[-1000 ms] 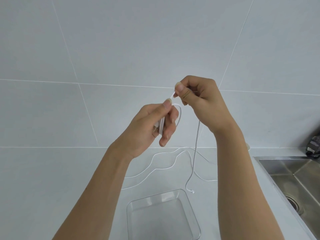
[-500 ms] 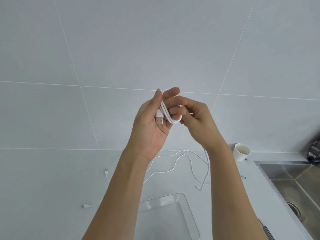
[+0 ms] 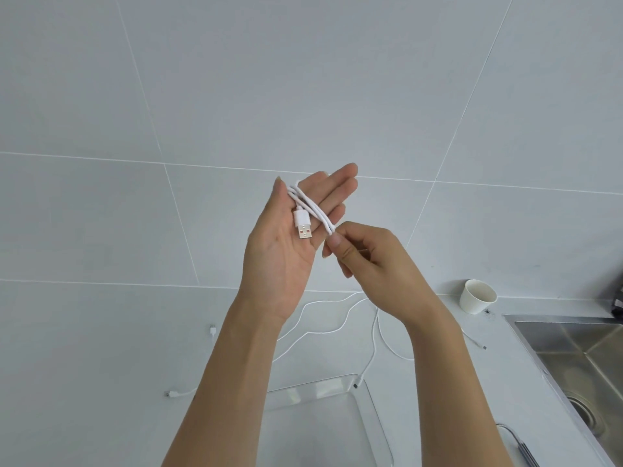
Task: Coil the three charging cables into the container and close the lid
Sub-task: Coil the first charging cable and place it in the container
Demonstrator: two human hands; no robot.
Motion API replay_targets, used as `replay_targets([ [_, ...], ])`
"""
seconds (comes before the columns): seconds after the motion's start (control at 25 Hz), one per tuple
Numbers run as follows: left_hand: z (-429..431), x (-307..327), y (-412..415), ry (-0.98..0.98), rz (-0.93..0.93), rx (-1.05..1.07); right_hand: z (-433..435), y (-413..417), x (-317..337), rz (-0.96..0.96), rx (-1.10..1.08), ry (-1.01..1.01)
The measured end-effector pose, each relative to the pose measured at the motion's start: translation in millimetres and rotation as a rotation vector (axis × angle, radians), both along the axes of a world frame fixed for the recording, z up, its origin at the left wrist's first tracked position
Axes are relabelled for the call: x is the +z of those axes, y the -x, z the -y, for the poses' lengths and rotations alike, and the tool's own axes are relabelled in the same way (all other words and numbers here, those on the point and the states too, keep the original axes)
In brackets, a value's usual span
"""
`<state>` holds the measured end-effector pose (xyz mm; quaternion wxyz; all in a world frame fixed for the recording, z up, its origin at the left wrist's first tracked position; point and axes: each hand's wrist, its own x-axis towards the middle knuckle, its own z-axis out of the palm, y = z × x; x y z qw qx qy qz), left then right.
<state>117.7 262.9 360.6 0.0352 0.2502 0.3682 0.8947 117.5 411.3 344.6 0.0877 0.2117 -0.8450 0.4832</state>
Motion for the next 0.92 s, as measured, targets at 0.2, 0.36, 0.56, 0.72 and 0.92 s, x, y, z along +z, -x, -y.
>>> replay_targets([
  [0.2,8,-1,-1,0.013,0.003,0.082,-2,-9,5,0.015,-0.018,-0.023],
  [0.36,12,-3,-2,0.016,0.010,0.149,2,-16,8,0.011,-0.019,-0.059],
  [0.56,25,-8,0,0.071,0.070,0.266,3,-26,13,0.014,0.006,-0.103],
  [0.72,20,-16,1,0.276,0.073,0.367,8,-31,17,0.003,0.033,-0.190],
  [0.92,19,-28,-2,0.532,0.100,0.292,10,-38,25,-0.031,0.053,-0.167],
])
